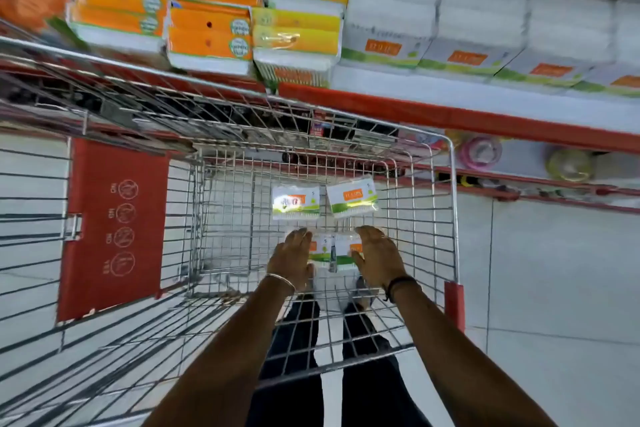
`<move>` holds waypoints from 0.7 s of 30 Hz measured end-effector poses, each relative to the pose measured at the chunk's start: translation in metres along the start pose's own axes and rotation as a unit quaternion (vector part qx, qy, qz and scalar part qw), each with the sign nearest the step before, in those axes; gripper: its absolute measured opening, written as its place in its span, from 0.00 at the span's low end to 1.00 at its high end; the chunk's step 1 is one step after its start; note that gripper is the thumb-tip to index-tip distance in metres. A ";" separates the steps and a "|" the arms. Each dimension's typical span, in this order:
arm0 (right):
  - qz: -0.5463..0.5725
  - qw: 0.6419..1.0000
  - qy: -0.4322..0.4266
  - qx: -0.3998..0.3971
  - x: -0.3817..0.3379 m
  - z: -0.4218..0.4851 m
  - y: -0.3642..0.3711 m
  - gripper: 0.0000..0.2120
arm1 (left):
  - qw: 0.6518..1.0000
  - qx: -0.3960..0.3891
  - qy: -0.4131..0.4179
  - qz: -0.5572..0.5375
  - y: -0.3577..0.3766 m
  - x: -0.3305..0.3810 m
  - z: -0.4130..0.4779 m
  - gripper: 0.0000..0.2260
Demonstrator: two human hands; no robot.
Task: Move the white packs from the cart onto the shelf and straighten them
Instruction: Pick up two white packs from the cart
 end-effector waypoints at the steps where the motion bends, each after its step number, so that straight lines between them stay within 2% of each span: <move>1: -0.014 1.000 0.000 -0.016 0.003 0.002 0.006 0.29 | 1.000 0.000 -0.005 0.011 0.004 -0.003 0.003 0.31; 5: -0.071 0.996 -0.018 -0.052 0.012 0.012 0.028 0.35 | 0.998 0.026 -0.025 0.057 0.018 -0.013 0.013 0.35; 8: -0.081 0.996 -0.035 -0.024 0.012 0.018 0.036 0.32 | 0.993 0.047 -0.031 0.103 0.027 -0.016 0.019 0.38; 11: -0.074 0.997 -0.033 0.004 0.012 0.025 0.034 0.28 | 0.987 0.067 -0.039 0.139 0.028 -0.020 0.025 0.31; 14: -0.095 0.995 -0.033 -0.025 0.014 0.022 0.036 0.26 | 0.990 0.071 -0.028 0.117 0.022 -0.018 0.027 0.28; 17: -0.100 0.993 -0.035 -0.046 0.014 0.012 0.029 0.25 | 0.999 0.019 -0.027 0.019 0.018 -0.011 0.020 0.25; 19: -0.076 0.996 -0.030 -0.047 0.012 0.005 0.020 0.27 | 1.000 -0.009 -0.022 0.016 0.013 -0.008 0.013 0.22; 21: -0.047 0.998 -0.014 -0.042 0.008 -0.003 0.006 0.28 | 1.000 -0.012 -0.010 0.018 0.002 -0.004 0.006 0.24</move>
Point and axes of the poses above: each hand's wrist, its own z-axis towards the middle knuckle, its own y-axis out of the palm, x = y × z, the point moved 6 cm from there along z, towards the middle knuckle, and after that the axes turned 15 degrees about x, right-handed, at the moved point
